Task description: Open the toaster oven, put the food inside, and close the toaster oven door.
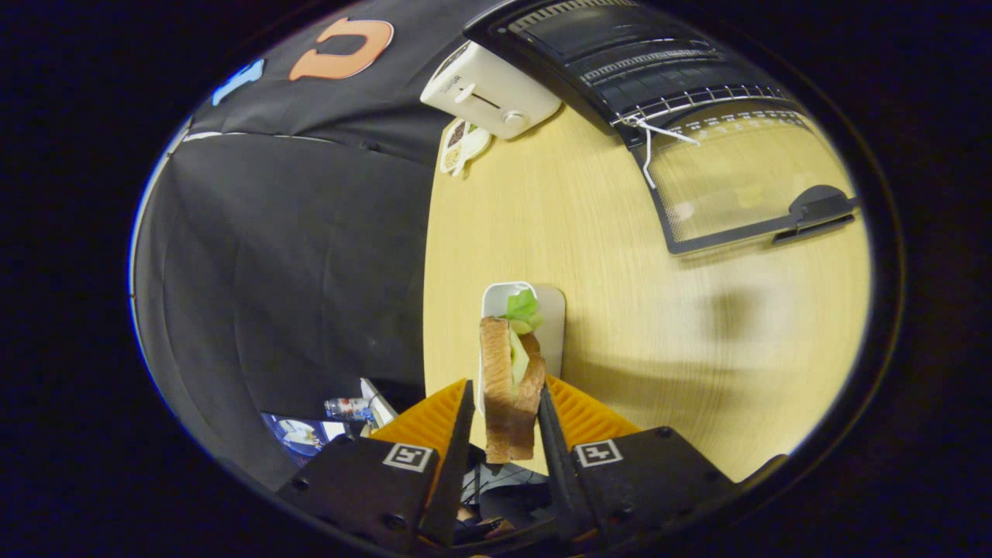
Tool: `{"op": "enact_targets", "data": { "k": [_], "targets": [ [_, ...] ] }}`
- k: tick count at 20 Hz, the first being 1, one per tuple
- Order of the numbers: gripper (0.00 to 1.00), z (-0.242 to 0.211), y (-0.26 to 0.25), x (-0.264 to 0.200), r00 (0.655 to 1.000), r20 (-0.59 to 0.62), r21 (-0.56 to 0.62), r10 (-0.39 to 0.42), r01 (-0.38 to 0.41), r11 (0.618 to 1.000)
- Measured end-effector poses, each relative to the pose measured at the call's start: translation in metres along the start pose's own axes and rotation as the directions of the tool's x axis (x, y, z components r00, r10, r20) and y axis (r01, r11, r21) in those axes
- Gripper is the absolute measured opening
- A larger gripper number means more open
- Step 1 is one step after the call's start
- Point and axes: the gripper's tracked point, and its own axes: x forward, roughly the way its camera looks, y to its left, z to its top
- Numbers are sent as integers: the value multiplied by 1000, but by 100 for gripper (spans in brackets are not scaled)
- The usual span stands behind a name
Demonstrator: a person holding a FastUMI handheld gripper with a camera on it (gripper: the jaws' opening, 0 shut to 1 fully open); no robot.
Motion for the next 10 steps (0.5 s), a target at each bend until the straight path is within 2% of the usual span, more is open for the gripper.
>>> {"op": "enact_targets", "data": {
  "k": [2,4,10],
  "targets": [
    [39,2,1,-3,1000,-2,17,10,-10,1000],
    [34,-1,6,-9,999,14,15,40,-40,999],
    [30,1,38,-74,973,115,84,202,-212,974]
  ]
}}
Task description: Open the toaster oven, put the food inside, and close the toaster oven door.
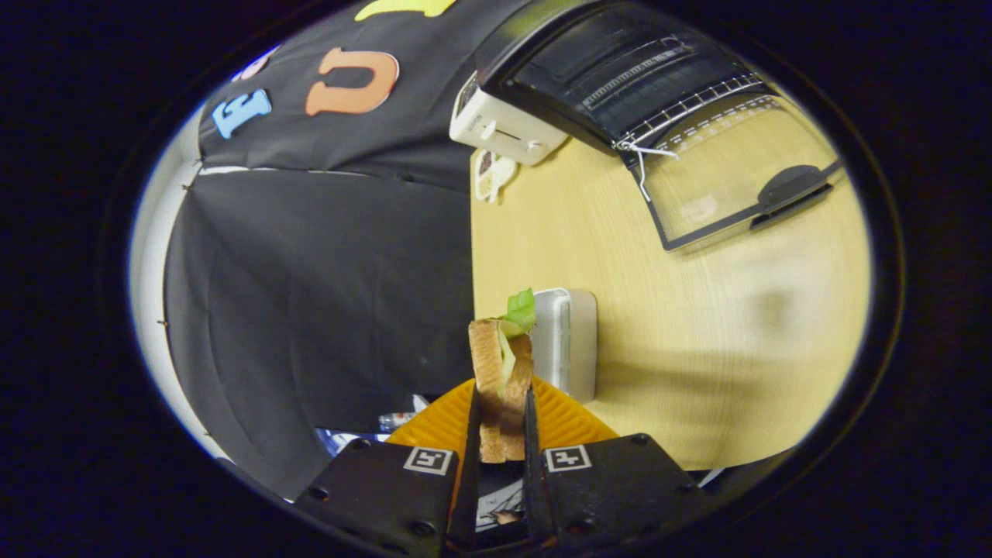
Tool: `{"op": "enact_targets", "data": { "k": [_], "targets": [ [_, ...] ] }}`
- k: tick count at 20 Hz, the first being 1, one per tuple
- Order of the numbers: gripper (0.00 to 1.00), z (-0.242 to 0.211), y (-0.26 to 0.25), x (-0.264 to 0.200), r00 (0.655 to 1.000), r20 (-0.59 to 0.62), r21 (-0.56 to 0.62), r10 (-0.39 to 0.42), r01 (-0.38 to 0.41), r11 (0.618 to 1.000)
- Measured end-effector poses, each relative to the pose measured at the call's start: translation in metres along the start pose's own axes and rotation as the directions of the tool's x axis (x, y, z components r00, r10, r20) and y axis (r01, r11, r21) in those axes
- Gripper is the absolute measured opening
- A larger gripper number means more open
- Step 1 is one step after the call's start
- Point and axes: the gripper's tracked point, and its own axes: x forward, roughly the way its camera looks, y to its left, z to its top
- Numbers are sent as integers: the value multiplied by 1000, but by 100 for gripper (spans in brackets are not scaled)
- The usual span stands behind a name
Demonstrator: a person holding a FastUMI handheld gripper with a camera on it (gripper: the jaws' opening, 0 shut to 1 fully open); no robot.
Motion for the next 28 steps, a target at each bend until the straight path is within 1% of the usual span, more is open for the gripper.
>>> {"op": "enact_targets", "data": {
  "k": [2,4,6,7,10,11,15,18,20,22,25,27,28],
  "targets": [
    [30,12,7,-31,996,71,29,45,-47,998],
    [30,35,2,-58,982,179,57,65,-77,995],
    [30,68,-14,-83,951,305,82,55,-83,993],
    [30,84,-22,-96,930,366,97,48,-89,991],
    [30,134,-53,-111,863,504,168,23,-124,978],
    [30,151,-60,-112,841,542,191,13,-137,972],
    [30,203,-82,-104,780,626,227,-17,-162,960],
    [30,233,-87,-85,744,668,230,-5,-201,952],
    [30,258,-90,-75,709,705,236,12,-251,939],
    [30,278,-97,-64,680,733,247,6,-275,929],
    [30,304,-112,-55,641,768,267,-14,-301,916],
    [29,315,-120,-49,624,780,274,-37,-288,918],
    [29,319,-120,-47,619,785,273,-35,-294,916]
  ]
}}
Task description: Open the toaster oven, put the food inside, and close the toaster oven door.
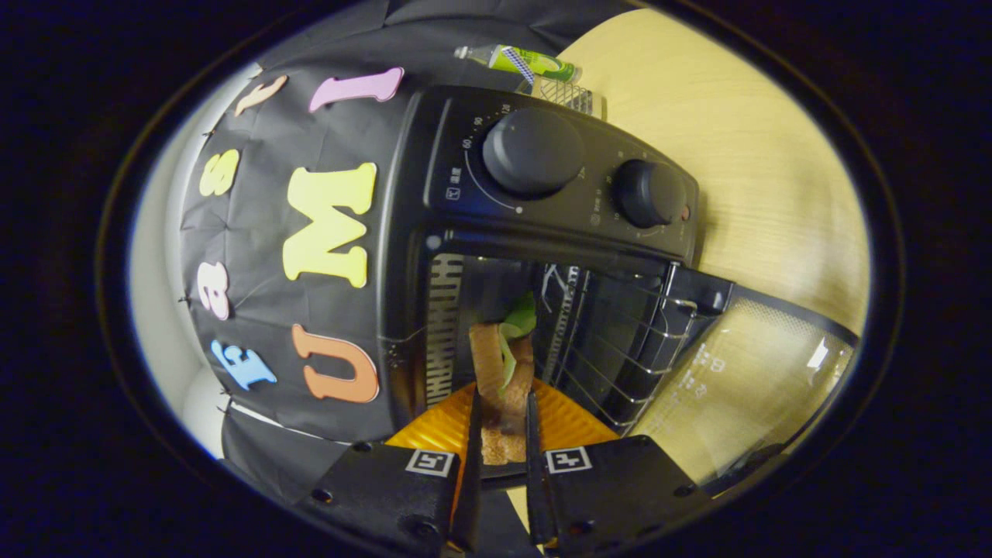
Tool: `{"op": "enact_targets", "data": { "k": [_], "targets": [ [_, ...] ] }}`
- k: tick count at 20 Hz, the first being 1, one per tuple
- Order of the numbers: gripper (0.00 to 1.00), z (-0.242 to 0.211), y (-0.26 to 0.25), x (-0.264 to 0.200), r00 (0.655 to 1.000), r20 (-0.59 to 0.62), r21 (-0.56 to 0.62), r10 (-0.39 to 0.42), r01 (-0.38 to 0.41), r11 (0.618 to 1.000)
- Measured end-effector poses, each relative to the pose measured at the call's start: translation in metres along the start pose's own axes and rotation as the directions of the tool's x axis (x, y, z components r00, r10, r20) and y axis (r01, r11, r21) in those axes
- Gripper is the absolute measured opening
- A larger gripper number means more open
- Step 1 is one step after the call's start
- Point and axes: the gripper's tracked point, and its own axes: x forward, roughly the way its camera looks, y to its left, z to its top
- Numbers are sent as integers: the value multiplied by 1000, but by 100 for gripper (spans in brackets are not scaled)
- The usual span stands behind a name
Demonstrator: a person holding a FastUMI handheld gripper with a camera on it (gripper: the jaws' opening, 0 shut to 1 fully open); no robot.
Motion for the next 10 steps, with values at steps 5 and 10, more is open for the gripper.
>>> {"op": "enact_targets", "data": {
  "k": [5,10],
  "targets": [
    [34,-13,-8,14,995,-37,-100,-97,93,991],
    [65,-28,-23,9,963,-88,-294,-254,218,931]
  ]
}}
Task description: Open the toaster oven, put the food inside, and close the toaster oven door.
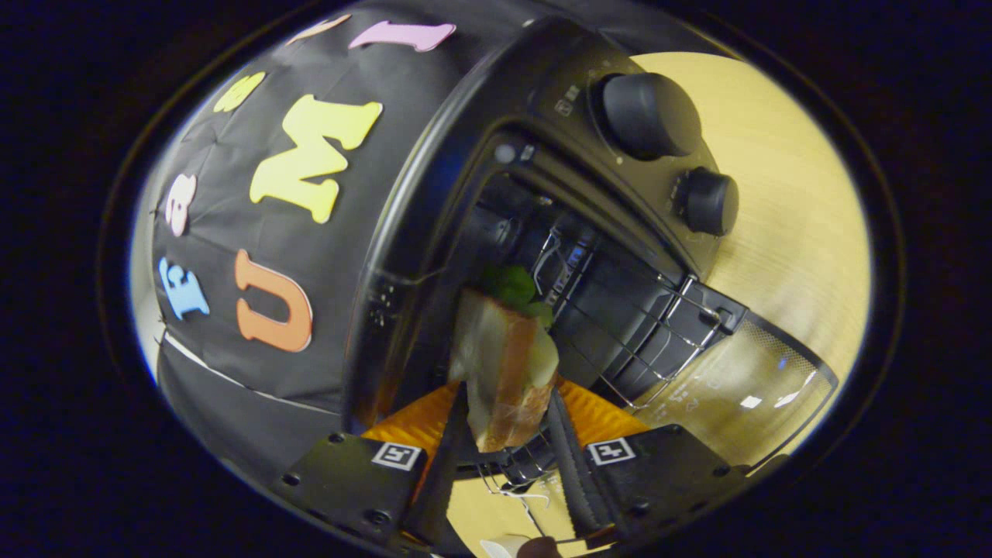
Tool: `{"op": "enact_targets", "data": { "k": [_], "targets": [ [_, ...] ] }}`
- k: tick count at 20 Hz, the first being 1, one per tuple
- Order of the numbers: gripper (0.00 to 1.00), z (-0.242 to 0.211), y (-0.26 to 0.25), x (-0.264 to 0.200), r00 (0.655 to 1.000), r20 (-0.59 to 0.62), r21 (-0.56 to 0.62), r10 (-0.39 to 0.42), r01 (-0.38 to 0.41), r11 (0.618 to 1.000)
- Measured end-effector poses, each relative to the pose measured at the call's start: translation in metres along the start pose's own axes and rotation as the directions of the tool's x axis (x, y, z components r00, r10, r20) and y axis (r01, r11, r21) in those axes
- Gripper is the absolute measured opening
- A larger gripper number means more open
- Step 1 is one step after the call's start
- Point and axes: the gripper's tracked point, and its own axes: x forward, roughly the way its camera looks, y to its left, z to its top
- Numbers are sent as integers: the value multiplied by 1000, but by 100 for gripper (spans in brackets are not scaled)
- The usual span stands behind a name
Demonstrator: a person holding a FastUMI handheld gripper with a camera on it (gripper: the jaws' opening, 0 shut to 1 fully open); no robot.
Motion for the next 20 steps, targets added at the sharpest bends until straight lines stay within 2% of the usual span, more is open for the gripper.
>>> {"op": "enact_targets", "data": {
  "k": [3,6,9,11,15,20],
  "targets": [
    [83,-8,-2,-8,1000,-14,-32,-23,23,999],
    [97,-16,-1,-25,995,-47,-165,-82,74,984],
    [100,-19,2,-49,989,-34,-327,-141,122,937],
    [100,-25,5,-71,984,-8,-432,-175,155,888],
    [100,-36,7,-119,978,71,-654,-195,193,732],
    [100,-62,-17,-163,969,130,-792,-210,229,566]
  ]
}}
